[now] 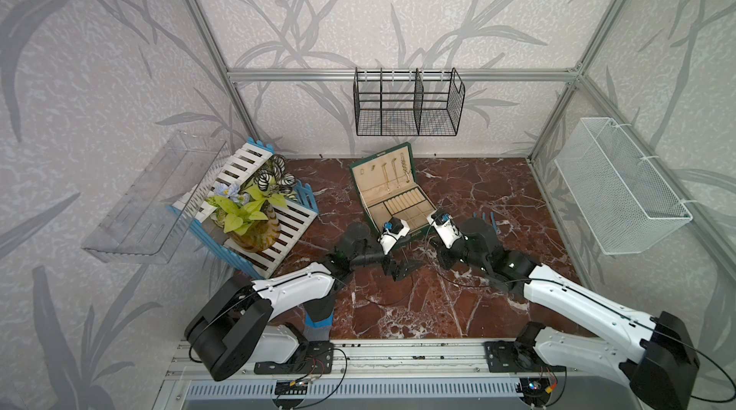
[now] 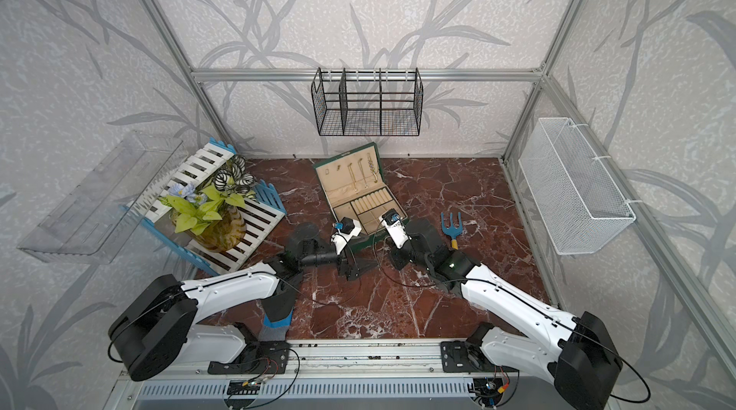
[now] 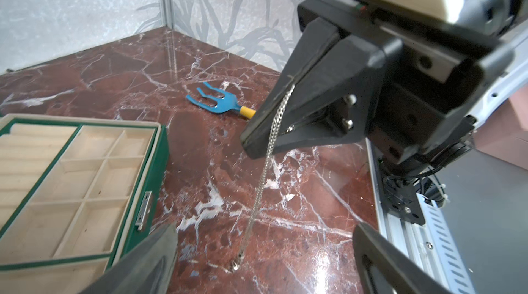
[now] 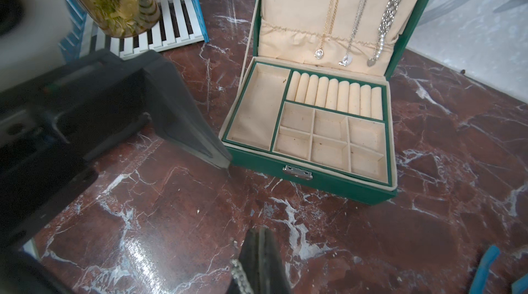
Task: Put jewelry chain into jewelry box
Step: Pick up the necklace from the center of the board.
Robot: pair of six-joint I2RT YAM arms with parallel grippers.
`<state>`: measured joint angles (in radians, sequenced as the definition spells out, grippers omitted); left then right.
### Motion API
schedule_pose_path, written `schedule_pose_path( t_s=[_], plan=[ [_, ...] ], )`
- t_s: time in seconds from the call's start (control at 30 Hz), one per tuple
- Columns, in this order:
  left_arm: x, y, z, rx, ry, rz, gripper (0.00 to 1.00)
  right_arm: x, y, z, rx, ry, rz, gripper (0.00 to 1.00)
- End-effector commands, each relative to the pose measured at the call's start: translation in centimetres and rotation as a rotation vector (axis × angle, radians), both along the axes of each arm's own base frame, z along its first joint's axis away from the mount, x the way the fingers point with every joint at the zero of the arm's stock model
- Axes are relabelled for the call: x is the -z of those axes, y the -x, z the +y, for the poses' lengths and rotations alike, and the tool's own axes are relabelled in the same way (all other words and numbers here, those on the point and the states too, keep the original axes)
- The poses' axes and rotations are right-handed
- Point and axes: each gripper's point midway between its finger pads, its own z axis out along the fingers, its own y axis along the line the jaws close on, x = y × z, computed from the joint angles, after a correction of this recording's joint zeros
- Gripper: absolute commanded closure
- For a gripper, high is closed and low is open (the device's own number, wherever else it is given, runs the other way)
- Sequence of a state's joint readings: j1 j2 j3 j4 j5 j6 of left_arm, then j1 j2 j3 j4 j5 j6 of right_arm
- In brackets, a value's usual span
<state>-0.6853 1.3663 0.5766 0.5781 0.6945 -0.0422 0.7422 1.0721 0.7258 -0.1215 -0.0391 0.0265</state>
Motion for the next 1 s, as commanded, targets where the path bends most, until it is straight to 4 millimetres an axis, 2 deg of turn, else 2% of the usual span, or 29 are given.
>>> schedule_pose_path(
  t_s=[0.0, 0.3, 0.43, 0.7, 0.83, 0.97],
  plan=[
    [-1.9, 0.6, -1.4, 0.094, 0.066, -0.014, 0.06, -1.9, 0.2, 0.3, -0.026, -0.031, -0.027, 1.0],
    [-2.3, 0.5, -2.6, 0.165, 0.104, 0.002, 0.3, -4.7, 0.9, 0.1, -0.033, -0.094, -0.049, 1.0],
    [-2.3, 1.4, -3.0, 0.208, 0.138, 0.038, 0.38, -6.0, 1.2, 0.1, -0.036, -0.132, -0.062, 1.0],
    [-1.4, 2.8, -4.8, 0.284, 0.133, 0.078, 0.47, -7.9, 1.5, 0.1, -0.038, -0.172, -0.075, 1.0],
    [-1.2, 2.2, -5.3, 0.264, 0.144, 0.072, 0.48, -8.3, 1.5, -0.1, -0.032, -0.177, -0.084, 1.0],
    [-0.6, 0.9, -4.9, 0.17, 0.143, 0.045, 0.49, -8.5, 1.6, -0.2, -0.029, -0.188, -0.087, 1.0]
  ],
)
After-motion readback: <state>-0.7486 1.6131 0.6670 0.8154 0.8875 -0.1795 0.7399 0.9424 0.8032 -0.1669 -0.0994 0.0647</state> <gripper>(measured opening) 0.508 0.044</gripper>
